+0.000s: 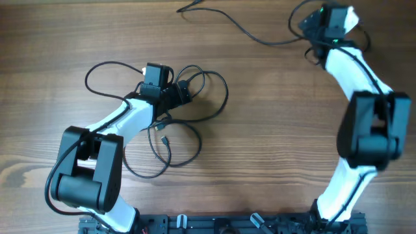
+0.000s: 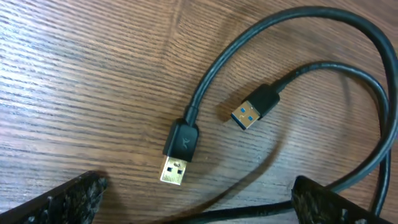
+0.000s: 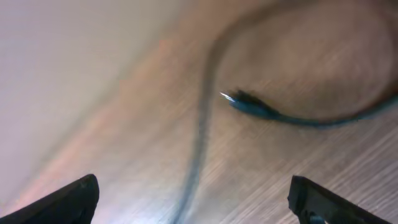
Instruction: Untangle cables
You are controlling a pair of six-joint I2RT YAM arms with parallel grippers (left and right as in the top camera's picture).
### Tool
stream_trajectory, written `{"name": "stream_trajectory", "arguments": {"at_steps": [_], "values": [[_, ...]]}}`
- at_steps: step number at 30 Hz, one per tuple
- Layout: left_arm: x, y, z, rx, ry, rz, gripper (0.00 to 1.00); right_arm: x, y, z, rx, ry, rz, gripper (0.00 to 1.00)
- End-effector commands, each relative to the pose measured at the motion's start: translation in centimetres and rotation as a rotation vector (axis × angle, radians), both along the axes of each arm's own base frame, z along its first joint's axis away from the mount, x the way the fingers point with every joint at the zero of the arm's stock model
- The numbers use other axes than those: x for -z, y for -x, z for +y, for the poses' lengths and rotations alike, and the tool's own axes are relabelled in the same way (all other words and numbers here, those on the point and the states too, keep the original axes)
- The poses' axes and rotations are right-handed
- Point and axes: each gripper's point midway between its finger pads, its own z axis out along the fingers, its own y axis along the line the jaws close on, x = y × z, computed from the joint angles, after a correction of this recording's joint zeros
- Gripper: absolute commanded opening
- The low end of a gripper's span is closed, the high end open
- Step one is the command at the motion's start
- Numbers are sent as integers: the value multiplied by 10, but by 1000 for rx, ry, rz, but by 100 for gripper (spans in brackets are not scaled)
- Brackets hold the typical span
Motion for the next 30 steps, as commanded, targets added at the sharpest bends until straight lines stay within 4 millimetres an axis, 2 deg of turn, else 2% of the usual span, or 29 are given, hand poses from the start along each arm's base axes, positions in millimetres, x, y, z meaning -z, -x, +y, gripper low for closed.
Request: {"name": "stream_trajectory", "arguments": {"at_steps": [1, 2, 4, 6, 9, 11, 14, 18, 19, 21, 25, 27, 28, 30], "values": [[-4, 5, -3, 34, 21, -1, 100, -50, 18, 69, -336, -16, 4, 100], [-14, 3, -4, 34, 25, -25, 100, -55, 24, 95, -443, -44, 5, 100], [-39, -3, 3, 14, 27, -89, 100, -54, 40, 151, -637, -142, 22, 100], [-53, -4, 27, -55, -7, -109, 100, -43, 61, 196, -740, -156, 88, 100], [-58, -2, 68, -188, 5, -85, 100, -37, 90, 256, -879, -183, 135, 100], [-53, 4, 93, -270, 8, -46, 100, -27, 108, 282, -931, -187, 188, 100], [-50, 8, 113, -321, 3, -22, 100, -10, 125, 309, -988, -186, 240, 100], [-49, 10, 116, -325, 0, -17, 100, 14, 141, 335, -1057, -222, 296, 100], [-49, 10, 116, -325, 0, -17, 100, 27, 145, 341, -1067, -224, 325, 100], [-49, 10, 116, -325, 0, -16, 100, 45, 148, 349, -1050, -245, 360, 100], [-49, 11, 116, -325, 0, -12, 100, 63, 143, 369, -1083, -301, 334, 100], [-49, 11, 116, -325, 0, -12, 100, 83, 143, 378, -1064, -351, 352, 100], [-49, 11, 116, -325, 0, -12, 100, 85, 142, 384, -1070, -375, 345, 97], [-49, 11, 116, -325, 0, -12, 100, 83, 139, 388, -1073, -391, 322, 80]]}}
